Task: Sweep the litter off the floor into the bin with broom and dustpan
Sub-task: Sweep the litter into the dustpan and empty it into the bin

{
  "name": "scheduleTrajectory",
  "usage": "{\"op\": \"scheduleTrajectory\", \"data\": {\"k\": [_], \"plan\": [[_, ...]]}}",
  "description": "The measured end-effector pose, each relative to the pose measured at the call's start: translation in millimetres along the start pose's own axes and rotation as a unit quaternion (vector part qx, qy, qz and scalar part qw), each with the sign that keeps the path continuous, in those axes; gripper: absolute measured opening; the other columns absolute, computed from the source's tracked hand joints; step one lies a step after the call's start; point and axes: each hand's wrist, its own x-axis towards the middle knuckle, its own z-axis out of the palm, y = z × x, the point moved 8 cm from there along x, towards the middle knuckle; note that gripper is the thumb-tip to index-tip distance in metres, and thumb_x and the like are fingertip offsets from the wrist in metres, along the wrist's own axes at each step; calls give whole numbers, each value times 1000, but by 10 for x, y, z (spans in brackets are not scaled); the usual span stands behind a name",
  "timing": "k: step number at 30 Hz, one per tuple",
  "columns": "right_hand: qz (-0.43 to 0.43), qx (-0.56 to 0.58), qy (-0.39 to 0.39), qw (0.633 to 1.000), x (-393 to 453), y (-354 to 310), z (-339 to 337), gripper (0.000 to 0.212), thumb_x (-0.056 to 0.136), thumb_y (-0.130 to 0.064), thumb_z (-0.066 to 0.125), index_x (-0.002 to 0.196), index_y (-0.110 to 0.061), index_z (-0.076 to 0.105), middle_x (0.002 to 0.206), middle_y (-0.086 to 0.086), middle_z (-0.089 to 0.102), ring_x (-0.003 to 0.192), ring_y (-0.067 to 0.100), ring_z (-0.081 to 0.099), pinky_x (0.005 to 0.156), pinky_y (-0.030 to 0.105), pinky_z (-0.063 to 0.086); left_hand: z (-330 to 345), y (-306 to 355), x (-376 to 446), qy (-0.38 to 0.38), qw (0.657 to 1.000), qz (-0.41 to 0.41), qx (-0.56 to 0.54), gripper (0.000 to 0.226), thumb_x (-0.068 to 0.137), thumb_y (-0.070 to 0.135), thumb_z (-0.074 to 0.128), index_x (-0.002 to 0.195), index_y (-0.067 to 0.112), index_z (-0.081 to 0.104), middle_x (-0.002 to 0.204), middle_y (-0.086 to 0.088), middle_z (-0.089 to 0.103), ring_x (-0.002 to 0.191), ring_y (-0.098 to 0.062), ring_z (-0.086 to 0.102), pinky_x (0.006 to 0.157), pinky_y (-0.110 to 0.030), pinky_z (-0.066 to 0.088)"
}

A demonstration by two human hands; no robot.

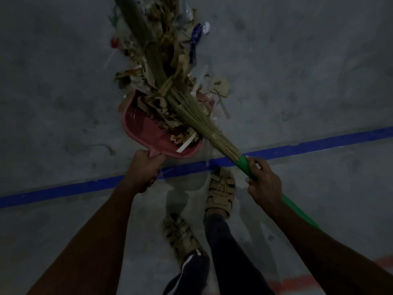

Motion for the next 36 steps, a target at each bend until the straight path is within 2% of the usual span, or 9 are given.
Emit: {"op": "scheduleTrajectory", "data": {"k": [2, 6, 13, 17, 22, 27, 30, 32, 36], "plan": [[3, -8, 4, 1000, -48, -140, -241, 69, 63, 0, 80, 128, -9, 58, 129, 6, 56, 80, 33, 65, 52, 26, 42, -87, 170, -240, 3, 1000, -1, -7, 39, 94, 14, 59, 58, 12, 44, 40, 1, 36, 33, -15, 33, 39, -20, 27], [7, -16, 8, 1000, -205, -553, -838, 69, 64, 0, 79, 129, -10, 58, 129, 5, 54, 76, 34, 64, 50, 30, 45, -428, 490, -859, 3, 1000, 4, -22, 36, 94, 14, 60, 62, 11, 44, 44, -2, 36, 34, -15, 34, 36, -19, 27], [-3, -41, 7, 999, -736, -1465, -1973, 70, 63, -1, 81, 129, -10, 60, 129, 5, 56, 75, 30, 65, 55, 23, 37, -1141, 846, -2094, 5, 999, 5, -47, 31, 94, 15, 60, 67, 13, 45, 49, -4, 34, 37, -14, 32, 41, -20, 25], [-15, -49, 0, 999, -1191, -1976, -2548, 67, 64, -1, 80, 127, -11, 61, 130, 1, 54, 75, 27, 64, 55, 22, 33, -1494, 923, -2923, -2, 998, 8, -65, 32, 92, 13, 57, 63, 14, 43, 49, -4, 33, 42, -15, 31, 42, -22, 25], [-39, -61, -2, 997, -1721, -2556, -3162, 68, 62, 0, 82, 126, -13, 62, 127, -6, 45, 68, 30, 63, 51, 23, 30, -1799, 914, -3965, 7, 994, 1, -108, 23, 91, 16, 60, 72, 11, 50, 51, -5, 37, 41, -16, 34, 38, -21, 26], [-103, -82, 5, 991, -1971, -3033, -3665, 66, 63, -1, 83, 125, -12, 64, 126, 5, 58, 71, 31, 64, 54, 25, 38, -2050, 819, -4724, 43, 984, 7, -171, 21, 95, 17, 59, 77, 14, 49, 55, -5, 37, 36, -10, 34, 36, -19, 26], [-164, -91, 1, 982, -2054, -3282, -3868, 59, 70, -3, 78, 127, -11, 63, 128, 5, 56, 68, 29, 62, 49, 30, 45, -2189, 683, -5107, 86, 975, 5, -203, 29, 96, 17, 56, 70, 15, 43, 51, -2, 34, 34, -10, 32, 36, -16, 24], [-202, -92, -7, 975, -2082, -3407, -3961, 62, 71, -2, 76, 131, -11, 61, 130, 4, 53, 69, 26, 61, 50, 34, 49, -2243, 596, -5312, 111, 971, -4, -211, 34, 96, 19, 57, 66, 17, 41, 48, 0, 34, 32, -10, 31, 37, -16, 24], [-279, -90, -53, 955, -2145, -3496, -3978, 68, 70, -1, 75, 135, -12, 57, 131, 4, 51, 68, 26, 61, 51, 31, 45, -2116, 382, -5727, 160, 951, -11, -262, 36, 92, 19, 58, 61, 18, 40, 45, 0, 33, 31, -13, 30, 42, -17, 24]]}}
